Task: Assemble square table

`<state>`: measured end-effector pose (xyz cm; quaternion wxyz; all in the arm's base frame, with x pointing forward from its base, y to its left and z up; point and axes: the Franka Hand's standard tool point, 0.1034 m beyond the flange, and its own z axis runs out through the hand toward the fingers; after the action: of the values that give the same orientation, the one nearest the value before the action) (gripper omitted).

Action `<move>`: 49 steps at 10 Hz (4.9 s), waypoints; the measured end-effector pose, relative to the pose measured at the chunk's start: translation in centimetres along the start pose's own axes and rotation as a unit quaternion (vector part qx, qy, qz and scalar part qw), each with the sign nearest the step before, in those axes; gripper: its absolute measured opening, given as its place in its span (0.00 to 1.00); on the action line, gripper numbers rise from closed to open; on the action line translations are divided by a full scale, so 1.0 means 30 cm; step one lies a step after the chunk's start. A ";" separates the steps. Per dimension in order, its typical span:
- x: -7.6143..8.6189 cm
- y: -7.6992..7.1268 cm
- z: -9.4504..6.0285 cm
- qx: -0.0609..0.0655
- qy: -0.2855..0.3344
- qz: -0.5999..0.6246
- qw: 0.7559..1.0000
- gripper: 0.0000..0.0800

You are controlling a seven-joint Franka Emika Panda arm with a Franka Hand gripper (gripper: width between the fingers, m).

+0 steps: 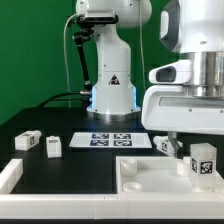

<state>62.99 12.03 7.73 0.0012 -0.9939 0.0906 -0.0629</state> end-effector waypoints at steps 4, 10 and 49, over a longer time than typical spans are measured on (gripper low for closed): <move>-0.001 0.001 0.002 0.001 -0.001 -0.007 1.000 0.47; -0.002 0.005 0.006 -0.009 -0.008 0.316 0.949 0.36; -0.010 -0.022 0.007 0.014 -0.002 0.386 0.922 0.81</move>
Offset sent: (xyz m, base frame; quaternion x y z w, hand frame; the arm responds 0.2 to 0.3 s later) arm 0.0000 0.0000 0.0000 0.0000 0.0000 0.0000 1.0000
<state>62.84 12.73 7.50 0.0398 -0.8817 0.4667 -0.0569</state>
